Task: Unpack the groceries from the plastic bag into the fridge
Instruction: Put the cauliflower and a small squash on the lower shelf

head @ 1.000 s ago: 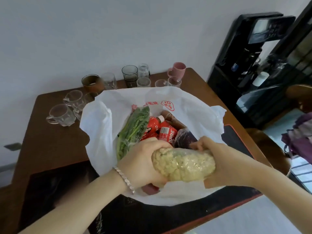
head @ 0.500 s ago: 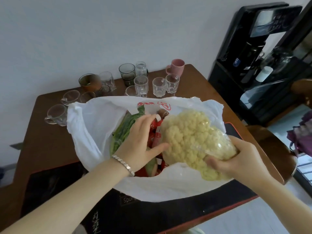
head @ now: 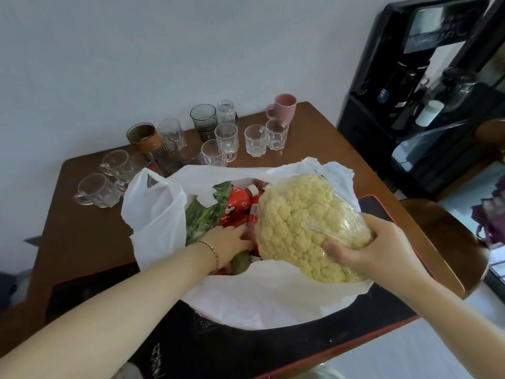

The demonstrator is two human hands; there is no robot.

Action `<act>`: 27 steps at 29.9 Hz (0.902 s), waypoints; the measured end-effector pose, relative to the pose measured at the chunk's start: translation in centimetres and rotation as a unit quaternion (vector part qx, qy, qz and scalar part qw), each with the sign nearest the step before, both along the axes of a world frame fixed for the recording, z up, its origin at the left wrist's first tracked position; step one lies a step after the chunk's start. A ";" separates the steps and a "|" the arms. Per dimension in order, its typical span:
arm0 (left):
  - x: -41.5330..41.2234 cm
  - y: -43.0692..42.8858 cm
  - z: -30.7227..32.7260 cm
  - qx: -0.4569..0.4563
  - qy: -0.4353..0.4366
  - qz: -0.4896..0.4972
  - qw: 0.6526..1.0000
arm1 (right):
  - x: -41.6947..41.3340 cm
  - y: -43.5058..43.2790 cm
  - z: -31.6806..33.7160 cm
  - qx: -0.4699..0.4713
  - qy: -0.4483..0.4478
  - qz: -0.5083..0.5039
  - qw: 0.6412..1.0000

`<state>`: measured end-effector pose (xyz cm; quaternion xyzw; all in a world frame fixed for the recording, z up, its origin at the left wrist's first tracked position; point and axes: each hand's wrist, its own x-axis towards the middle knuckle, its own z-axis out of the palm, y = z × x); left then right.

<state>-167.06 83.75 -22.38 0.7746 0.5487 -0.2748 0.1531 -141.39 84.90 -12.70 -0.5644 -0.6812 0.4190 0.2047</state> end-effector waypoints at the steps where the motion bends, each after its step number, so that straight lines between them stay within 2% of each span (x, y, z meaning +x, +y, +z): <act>1: 0.0 0.0 0.0 -0.002 -0.002 -0.002 1.000 | 0.0 0.0 -0.1 -0.003 0.002 0.000 1.000; 5: 0.1 -0.1 1.3 0.010 -0.022 0.033 0.999 | -0.1 0.2 -0.2 -0.010 0.000 0.006 1.000; 11: -1.0 -2.1 6.3 0.121 -0.053 0.132 0.982 | -0.7 0.3 0.6 -0.020 -0.013 0.004 1.000; 14: -2.0 -3.6 9.3 0.177 -0.127 0.235 0.947 | -1.7 0.0 1.3 -0.017 -0.039 -0.001 0.999; 17: -3.4 -4.5 11.8 0.253 -0.210 0.294 0.898 | -3.2 -0.8 2.3 0.001 -0.073 -0.016 0.997; 19: -4.3 -4.3 13.0 0.282 -0.281 0.302 0.866 | -4.4 -1.6 3.3 0.013 -0.094 -0.037 0.995; 21: -4.8 -3.7 14.3 0.278 -0.342 0.288 0.850 | -5.2 -2.7 4.7 0.033 -0.115 -0.069 0.990; 24: -4.7 -2.7 16.0 0.254 -0.393 0.247 0.848 | -5.1 -4.6 7.6 0.090 -0.131 -0.129 0.979; 27: -2.3 -1.4 17.3 0.228 -0.437 0.208 0.845 | -3.0 -7.1 10.7 0.161 -0.102 -0.203 0.960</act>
